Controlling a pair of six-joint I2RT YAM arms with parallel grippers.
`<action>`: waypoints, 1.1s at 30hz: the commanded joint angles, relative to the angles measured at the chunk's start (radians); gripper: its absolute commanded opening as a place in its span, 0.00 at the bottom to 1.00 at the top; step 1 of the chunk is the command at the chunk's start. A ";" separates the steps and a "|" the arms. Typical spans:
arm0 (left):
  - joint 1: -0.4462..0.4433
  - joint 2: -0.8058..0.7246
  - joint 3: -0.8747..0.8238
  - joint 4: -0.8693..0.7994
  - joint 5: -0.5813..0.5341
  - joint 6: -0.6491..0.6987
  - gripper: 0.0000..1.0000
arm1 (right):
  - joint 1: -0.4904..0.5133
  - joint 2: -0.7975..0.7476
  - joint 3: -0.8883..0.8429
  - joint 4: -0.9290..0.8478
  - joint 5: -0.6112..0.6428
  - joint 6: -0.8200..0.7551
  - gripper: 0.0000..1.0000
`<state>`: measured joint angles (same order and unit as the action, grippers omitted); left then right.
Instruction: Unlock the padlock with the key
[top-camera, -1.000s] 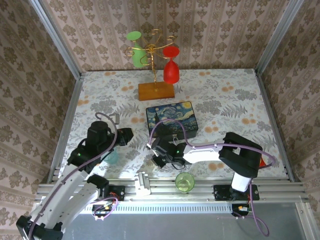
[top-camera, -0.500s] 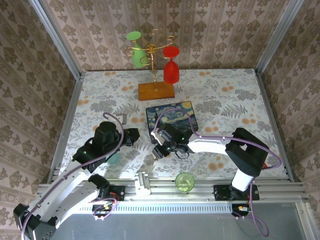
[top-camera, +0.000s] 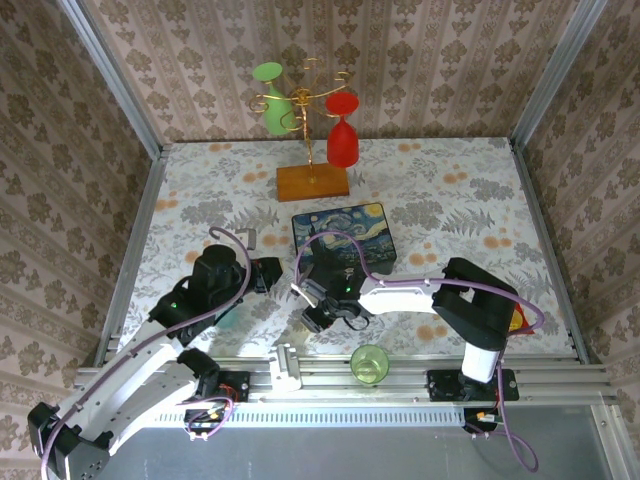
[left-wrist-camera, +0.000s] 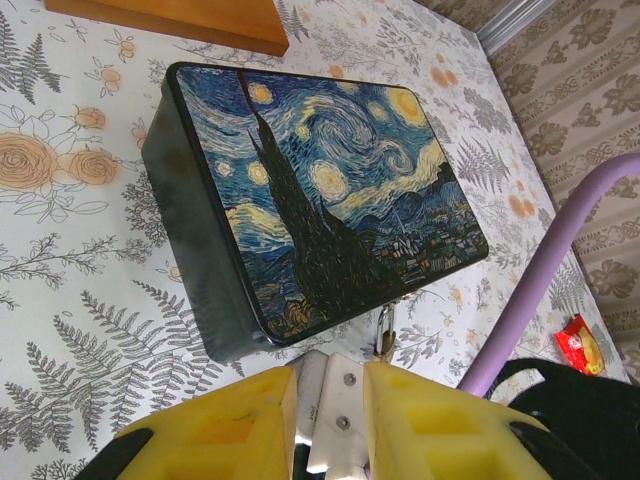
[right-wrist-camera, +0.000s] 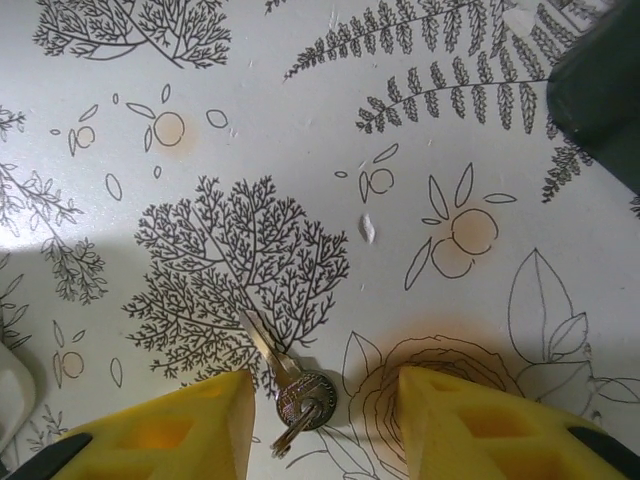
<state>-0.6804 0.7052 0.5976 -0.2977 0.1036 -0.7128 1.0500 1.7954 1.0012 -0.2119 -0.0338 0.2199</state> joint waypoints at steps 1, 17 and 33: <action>-0.006 -0.003 -0.012 0.024 -0.012 -0.011 0.26 | 0.032 0.032 0.028 -0.077 0.090 0.012 0.44; -0.007 0.000 -0.021 0.044 -0.009 -0.018 0.26 | 0.084 -0.008 -0.096 0.050 0.122 0.094 0.10; -0.102 0.100 -0.024 0.195 -0.011 -0.102 0.26 | -0.109 -0.451 -0.331 0.227 -0.073 0.109 0.00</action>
<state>-0.7437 0.7723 0.5819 -0.1951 0.0963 -0.7601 0.9539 1.4387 0.6956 -0.0055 -0.0525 0.3405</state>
